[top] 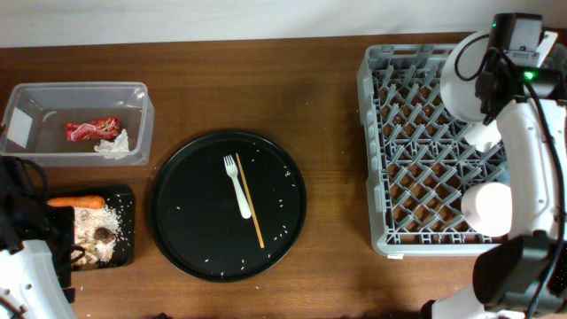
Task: Sort waste into correct bins and load items into the dishwasher rack
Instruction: 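Carry the white plate with the right gripper and stand it in the rack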
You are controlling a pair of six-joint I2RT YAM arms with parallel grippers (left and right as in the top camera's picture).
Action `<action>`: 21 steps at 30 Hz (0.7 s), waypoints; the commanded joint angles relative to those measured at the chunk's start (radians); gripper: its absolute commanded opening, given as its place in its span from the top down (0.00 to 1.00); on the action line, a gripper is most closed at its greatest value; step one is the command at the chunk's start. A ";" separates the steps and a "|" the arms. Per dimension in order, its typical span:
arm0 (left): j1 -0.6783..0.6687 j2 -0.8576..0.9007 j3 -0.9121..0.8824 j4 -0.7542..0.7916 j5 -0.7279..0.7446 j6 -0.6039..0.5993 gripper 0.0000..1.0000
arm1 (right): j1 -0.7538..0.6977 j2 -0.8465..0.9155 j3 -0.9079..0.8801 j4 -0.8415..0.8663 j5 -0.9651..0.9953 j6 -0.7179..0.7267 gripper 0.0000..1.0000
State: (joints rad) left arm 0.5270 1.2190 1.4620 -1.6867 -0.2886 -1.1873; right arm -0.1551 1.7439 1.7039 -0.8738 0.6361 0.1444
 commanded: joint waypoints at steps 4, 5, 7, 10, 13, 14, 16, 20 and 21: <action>0.006 -0.011 -0.006 -0.002 -0.003 -0.012 0.01 | 0.105 0.070 0.016 0.018 0.103 -0.010 0.96; 0.006 -0.011 -0.006 -0.002 -0.003 -0.012 0.01 | 0.122 0.086 0.016 0.023 0.150 -0.010 0.96; 0.006 -0.011 -0.006 -0.002 -0.003 -0.012 0.01 | 0.137 0.110 0.016 0.028 0.212 -0.010 0.96; 0.006 -0.011 -0.006 -0.002 -0.003 -0.012 0.01 | 0.134 0.114 0.016 0.046 0.214 -0.023 0.96; 0.006 -0.011 -0.006 -0.002 -0.003 -0.012 0.01 | 0.135 0.114 0.017 0.071 0.214 -0.086 0.96; 0.006 -0.011 -0.006 -0.002 -0.003 -0.012 0.01 | 0.135 0.114 0.017 0.075 0.214 -0.087 0.96; 0.006 -0.011 -0.006 -0.002 -0.003 -0.012 0.01 | 0.135 0.114 0.017 0.081 0.214 -0.093 0.96; 0.006 -0.011 -0.006 -0.002 -0.003 -0.012 0.01 | 0.135 0.114 0.016 0.081 0.253 -0.118 0.96; 0.006 -0.011 -0.006 -0.002 -0.003 -0.012 0.01 | 0.137 0.114 0.016 0.079 0.234 -0.118 0.96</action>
State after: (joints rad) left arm 0.5270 1.2190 1.4620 -1.6867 -0.2886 -1.1873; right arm -0.0189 1.8545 1.7039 -0.7956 0.8345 0.0399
